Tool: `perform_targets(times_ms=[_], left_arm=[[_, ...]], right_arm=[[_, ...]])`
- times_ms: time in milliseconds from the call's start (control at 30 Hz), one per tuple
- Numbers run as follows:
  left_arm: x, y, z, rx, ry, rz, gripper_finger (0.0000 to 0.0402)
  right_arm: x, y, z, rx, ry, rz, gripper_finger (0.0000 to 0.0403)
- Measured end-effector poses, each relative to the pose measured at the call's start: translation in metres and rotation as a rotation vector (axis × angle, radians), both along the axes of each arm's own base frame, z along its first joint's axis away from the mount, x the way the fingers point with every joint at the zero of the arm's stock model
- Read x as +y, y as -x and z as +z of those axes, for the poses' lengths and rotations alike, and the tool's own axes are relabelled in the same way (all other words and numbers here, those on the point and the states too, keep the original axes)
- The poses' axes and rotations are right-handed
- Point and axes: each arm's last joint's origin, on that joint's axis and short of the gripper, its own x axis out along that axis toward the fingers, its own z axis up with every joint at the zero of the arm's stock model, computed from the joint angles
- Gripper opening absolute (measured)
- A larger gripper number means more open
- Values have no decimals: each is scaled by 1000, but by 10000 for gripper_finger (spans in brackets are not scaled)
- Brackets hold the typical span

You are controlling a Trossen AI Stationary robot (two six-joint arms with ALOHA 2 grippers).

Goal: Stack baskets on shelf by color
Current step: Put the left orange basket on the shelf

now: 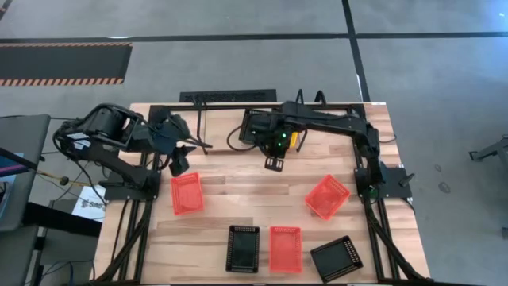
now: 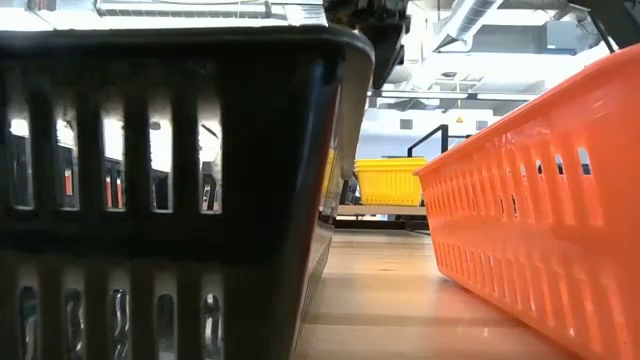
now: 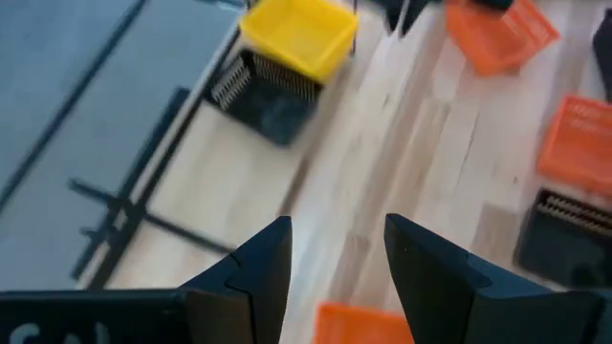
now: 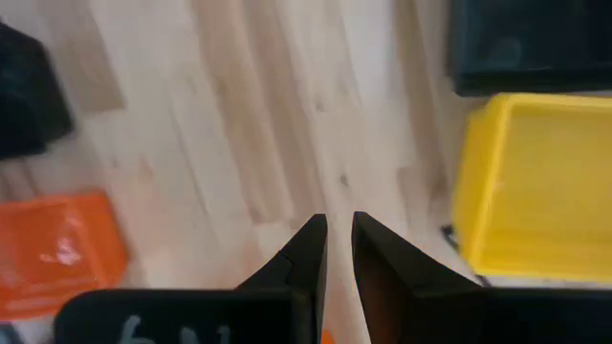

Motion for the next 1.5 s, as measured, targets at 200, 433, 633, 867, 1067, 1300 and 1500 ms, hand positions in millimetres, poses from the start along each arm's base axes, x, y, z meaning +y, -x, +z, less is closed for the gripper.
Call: perform_targets(times_ms=[200, 433, 633, 867, 1067, 1300, 1500], left_arm=[[2, 38, -52, 74, 144, 144, 157], [3, 70, -112, 64, 266, 326, 157], [6, 75, -153, -20, 294, 445, 157], [8, 80, -196, -6, 312, 677, 157], [6, 77, -223, 40, 318, 661, 157], [0, 63, -232, 135, 248, 230, 157], [-1, 63, -233, 223, 236, 26, 157]], right_arm=[[22, 15, 25, -70, -6, -33, 72], [23, 42, 57, -166, 9, -133, 72], [18, 72, 85, -263, 18, -298, 72], [26, 107, 114, -378, 43, -394, 72], [35, 128, 130, -447, 61, -382, 72], [35, 138, 136, -476, 54, -394, 72], [35, 137, 135, -470, 68, -358, 72]])
